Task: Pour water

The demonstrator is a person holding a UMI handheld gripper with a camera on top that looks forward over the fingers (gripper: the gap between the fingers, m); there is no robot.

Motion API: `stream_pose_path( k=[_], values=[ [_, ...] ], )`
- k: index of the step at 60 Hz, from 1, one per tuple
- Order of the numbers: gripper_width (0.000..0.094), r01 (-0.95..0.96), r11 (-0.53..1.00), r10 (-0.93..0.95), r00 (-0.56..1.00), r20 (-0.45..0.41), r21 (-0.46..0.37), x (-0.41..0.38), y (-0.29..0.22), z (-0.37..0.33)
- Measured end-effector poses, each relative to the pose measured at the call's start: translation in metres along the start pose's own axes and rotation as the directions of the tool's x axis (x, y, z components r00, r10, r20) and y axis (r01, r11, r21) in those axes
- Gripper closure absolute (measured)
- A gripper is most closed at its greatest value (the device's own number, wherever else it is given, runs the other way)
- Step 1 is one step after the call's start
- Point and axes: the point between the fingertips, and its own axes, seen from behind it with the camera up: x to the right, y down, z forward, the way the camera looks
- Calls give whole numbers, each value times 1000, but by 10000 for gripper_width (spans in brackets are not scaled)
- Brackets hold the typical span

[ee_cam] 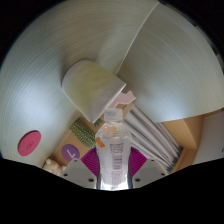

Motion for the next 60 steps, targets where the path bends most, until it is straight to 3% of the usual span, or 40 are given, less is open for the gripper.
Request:
stream_pose_path(
  k=[7,17,25,32,40,46,53,60],
  values=[
    [582,94,995,-94,996,-1,15,-1,-12,4],
    [584,77,997,-77,997,14,-3,-1,-13,7],
    [584,-72,996,72,997,5,-52,9,1,8],
    [585,-366,924,364,931,-42,-110,32,29,4],
    [583,-761,631,753,648,-115,-155,53,67,-9],
    [584,-940,321,928,337,-157,-118,68,96,-24],
    [558,-995,-38,980,-19,-199,-93,63,120,-40],
    [559,-929,-365,916,-345,-206,-66,42,129,-45]
  ],
)
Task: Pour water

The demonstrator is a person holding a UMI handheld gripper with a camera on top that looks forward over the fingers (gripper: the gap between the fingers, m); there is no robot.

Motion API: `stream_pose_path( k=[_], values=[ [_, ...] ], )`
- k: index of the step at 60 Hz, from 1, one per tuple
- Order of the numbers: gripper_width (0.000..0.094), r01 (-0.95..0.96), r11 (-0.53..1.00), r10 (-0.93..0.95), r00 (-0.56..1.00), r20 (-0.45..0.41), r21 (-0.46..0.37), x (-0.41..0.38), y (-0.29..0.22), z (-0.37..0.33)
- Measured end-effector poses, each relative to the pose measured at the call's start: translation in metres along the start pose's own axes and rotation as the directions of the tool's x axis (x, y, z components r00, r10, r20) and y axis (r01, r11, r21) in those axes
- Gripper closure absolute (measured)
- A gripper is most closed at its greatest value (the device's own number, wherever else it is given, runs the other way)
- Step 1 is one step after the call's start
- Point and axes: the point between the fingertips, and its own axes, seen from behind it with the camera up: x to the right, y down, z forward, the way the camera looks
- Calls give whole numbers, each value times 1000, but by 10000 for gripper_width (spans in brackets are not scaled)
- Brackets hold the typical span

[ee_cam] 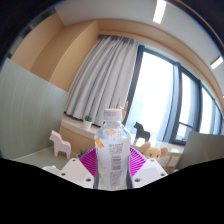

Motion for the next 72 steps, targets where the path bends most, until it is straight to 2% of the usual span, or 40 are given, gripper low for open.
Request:
stream_pose_path(
  k=[7,12,14,20,28,33,35,43,55,60,62,72],
  values=[
    [559,-243,968,246,968,48,-65,0,36,4],
    [557,-320,939,332,940,84,-125,-7,66,7],
    [557,-330,932,343,936,74,-147,-13,72,7],
    [558,-306,940,318,946,63,-153,-12,109,13],
    [559,-267,950,278,959,53,-160,-14,136,18],
    [554,-280,940,295,954,54,-198,-18,159,18],
    [552,-288,942,301,952,56,-173,-15,152,14],
    [537,-288,943,300,952,53,-164,-13,154,13],
    [381,-297,936,311,949,47,-191,-13,156,10],
    [175,-301,930,312,950,18,-209,-6,160,0],
    [125,-304,929,313,950,8,-211,-4,161,-7],
    [117,-331,906,336,942,-27,-265,-12,176,-58]
  ],
)
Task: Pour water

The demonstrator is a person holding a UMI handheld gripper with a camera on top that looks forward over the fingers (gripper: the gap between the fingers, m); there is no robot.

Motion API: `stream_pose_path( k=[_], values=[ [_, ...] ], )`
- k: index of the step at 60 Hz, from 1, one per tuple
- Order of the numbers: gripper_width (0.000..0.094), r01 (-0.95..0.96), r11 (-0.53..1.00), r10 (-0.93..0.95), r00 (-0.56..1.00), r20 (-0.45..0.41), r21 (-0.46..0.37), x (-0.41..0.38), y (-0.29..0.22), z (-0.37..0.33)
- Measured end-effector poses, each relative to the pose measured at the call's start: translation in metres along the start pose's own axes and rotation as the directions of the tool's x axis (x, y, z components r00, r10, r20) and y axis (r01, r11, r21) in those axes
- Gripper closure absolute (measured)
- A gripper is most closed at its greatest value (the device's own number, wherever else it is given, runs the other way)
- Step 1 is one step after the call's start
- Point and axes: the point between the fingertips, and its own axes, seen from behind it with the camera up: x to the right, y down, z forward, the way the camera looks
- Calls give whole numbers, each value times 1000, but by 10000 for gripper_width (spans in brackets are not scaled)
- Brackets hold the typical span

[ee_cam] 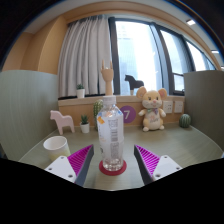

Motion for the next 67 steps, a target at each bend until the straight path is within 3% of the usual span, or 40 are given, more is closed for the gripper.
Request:
stream_pose_path(
  k=[15,21,39,67],
  values=[
    [114,-1,996,-1,1000,-21,-89,-14,48,-76],
    [112,4,994,-3,1000,10,-108,-28,49,-102],
    [105,42,997,-39,998,43,-61,-39,17,-150],
    [102,19,998,-20,1000,-20,-56,-17,-3,-177]
  ],
)
